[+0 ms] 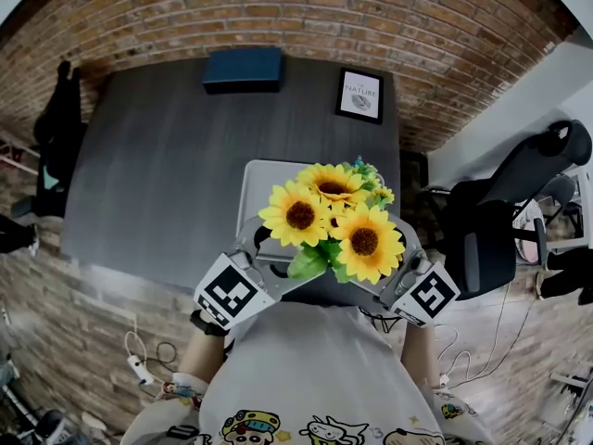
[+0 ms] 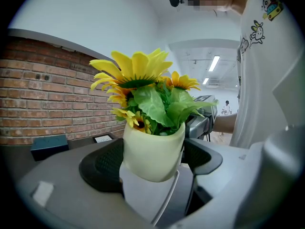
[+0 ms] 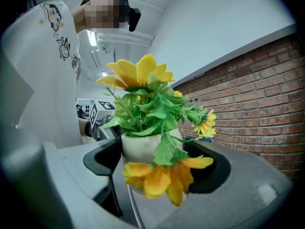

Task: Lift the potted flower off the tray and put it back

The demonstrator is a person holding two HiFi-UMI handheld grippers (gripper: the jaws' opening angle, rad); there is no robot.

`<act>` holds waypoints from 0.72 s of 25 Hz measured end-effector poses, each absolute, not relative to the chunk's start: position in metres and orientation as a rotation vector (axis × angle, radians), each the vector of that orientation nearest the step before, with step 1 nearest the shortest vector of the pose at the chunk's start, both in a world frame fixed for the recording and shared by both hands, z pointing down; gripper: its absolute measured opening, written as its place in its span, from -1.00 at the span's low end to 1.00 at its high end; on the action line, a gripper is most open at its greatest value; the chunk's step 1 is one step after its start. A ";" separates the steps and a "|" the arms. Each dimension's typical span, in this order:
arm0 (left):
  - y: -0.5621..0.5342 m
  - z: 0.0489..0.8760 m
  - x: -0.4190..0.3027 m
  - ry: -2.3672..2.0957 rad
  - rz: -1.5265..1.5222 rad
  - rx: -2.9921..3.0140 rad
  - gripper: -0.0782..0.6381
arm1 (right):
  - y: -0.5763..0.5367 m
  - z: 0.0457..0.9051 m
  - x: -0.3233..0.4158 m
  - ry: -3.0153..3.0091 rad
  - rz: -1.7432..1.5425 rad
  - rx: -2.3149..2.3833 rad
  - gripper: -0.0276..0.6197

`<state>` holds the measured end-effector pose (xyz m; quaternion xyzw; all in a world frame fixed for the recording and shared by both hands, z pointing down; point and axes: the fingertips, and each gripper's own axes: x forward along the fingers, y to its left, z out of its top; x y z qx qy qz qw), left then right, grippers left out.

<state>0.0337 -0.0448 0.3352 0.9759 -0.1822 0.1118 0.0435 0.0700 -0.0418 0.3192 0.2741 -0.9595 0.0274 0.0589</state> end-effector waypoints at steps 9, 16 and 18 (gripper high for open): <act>-0.044 0.334 0.033 -0.569 0.344 2.979 0.38 | -0.041 0.319 0.069 -2.912 0.089 0.819 0.40; -0.044 0.335 0.032 -0.593 0.356 2.974 0.38 | -0.042 0.319 0.069 -2.931 0.087 0.796 0.40; -0.044 0.336 0.033 -0.601 0.361 2.974 0.38 | -0.042 0.321 0.069 -2.935 0.084 0.784 0.40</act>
